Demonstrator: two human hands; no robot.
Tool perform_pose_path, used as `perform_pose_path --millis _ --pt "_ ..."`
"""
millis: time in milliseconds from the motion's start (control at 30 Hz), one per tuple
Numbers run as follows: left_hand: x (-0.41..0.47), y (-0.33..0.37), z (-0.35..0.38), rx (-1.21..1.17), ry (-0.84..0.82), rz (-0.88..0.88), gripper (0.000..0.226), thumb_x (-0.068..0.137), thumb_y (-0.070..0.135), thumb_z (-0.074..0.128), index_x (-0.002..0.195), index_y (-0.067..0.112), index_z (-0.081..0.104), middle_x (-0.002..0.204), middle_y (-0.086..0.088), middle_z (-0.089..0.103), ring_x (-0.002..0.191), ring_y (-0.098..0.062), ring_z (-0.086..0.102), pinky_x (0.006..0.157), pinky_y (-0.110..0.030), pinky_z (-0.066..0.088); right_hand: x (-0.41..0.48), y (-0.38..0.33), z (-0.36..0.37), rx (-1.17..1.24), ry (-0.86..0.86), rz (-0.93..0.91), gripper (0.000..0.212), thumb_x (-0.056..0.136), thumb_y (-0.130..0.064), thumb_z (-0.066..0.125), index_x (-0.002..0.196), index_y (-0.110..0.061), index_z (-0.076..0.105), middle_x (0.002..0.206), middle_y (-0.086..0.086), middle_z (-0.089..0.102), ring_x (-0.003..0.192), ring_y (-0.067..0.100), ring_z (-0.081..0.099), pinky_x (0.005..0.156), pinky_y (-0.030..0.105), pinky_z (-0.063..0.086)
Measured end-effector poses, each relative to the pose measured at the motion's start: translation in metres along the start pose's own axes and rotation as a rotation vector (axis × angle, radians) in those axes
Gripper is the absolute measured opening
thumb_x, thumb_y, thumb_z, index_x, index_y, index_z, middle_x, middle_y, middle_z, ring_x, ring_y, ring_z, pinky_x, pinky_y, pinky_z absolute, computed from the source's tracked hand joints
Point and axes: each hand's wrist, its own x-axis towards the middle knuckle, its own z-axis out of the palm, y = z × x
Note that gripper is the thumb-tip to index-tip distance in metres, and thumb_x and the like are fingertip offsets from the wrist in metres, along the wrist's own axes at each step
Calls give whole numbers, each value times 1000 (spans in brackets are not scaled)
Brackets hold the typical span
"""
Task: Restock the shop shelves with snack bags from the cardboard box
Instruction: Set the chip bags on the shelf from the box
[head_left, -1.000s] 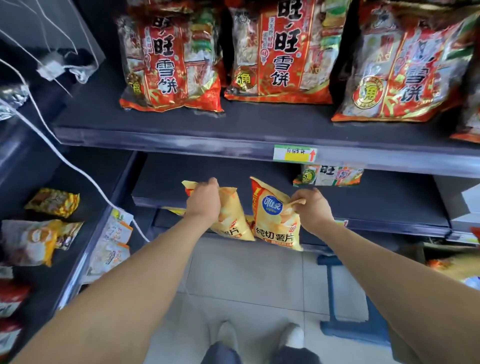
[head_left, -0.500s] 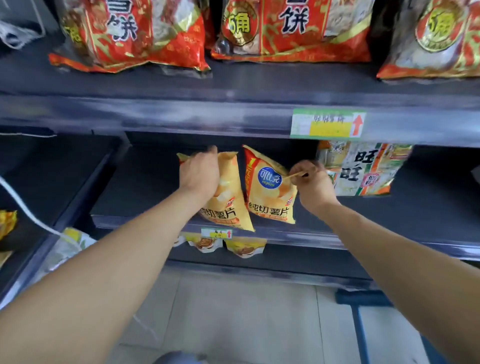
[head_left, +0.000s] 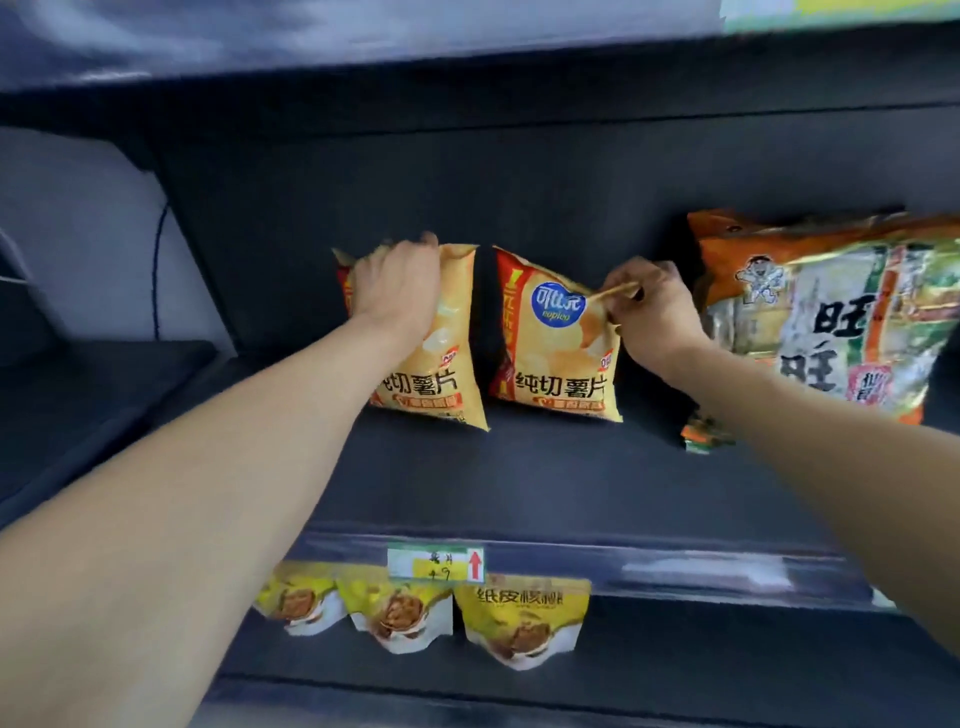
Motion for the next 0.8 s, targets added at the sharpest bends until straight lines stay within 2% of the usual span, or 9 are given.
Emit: perform_pose_path --millis 67,200,367,500,567,633,700,800 --pt "6 -1 12 -2 20 3 37 91 -9 38 127 0 45 114 -22 62 118 -39 51 87 -47 44 7 2 10 3 50 2 23 93 0 44 92 -18 59 110 2 37 90 16 48 78 21 41" --pt "18 -5 28 -10 5 13 47 87 -6 52 132 -2 40 118 -21 61 120 -38 50 87 -46 46 19 0 21 -13 112 54 24 93 -4 44 89 -23 57 125 10 42 85 16 49 73 21 40" --pt "37 -5 45 -111 -8 57 39 90 -7 43 129 1 44 121 -19 60 121 -35 49 90 -42 45 32 -6 29 -22 132 143 23 93 -4 45 99 -19 62 127 12 43 83 19 49 72 22 39" --pt "39 -16 69 -379 -12 31 42 97 11 40 139 11 37 134 -12 52 132 -27 35 103 -40 30 27 -1 38 -4 95 163 29 92 -3 44 112 -16 60 115 8 47 99 25 55 82 25 45" --pt "34 -23 78 -461 -13 17 47 97 24 42 142 18 33 144 -7 42 140 -23 22 107 -42 21 23 6 44 79 68 173 33 93 -11 49 124 -22 54 130 9 39 100 23 56 78 26 48" --pt "29 -30 85 -484 -59 14 58 93 39 47 146 25 27 154 1 26 145 -22 8 111 -46 14 19 12 49 177 23 175 48 93 -20 53 138 -32 41 141 6 29 102 20 55 77 26 50" --pt "24 -36 91 -485 -148 12 79 85 53 57 149 28 19 158 5 14 147 -24 0 114 -50 10 16 18 56 258 -19 180 71 90 -25 60 146 -42 21 147 4 23 116 20 49 90 30 49" --pt "11 -41 104 -491 -280 -31 106 73 52 73 151 27 6 159 2 2 146 -27 -5 116 -53 10 9 31 69 252 -66 182 110 79 -23 76 149 -42 -7 153 3 17 135 20 34 101 31 41"
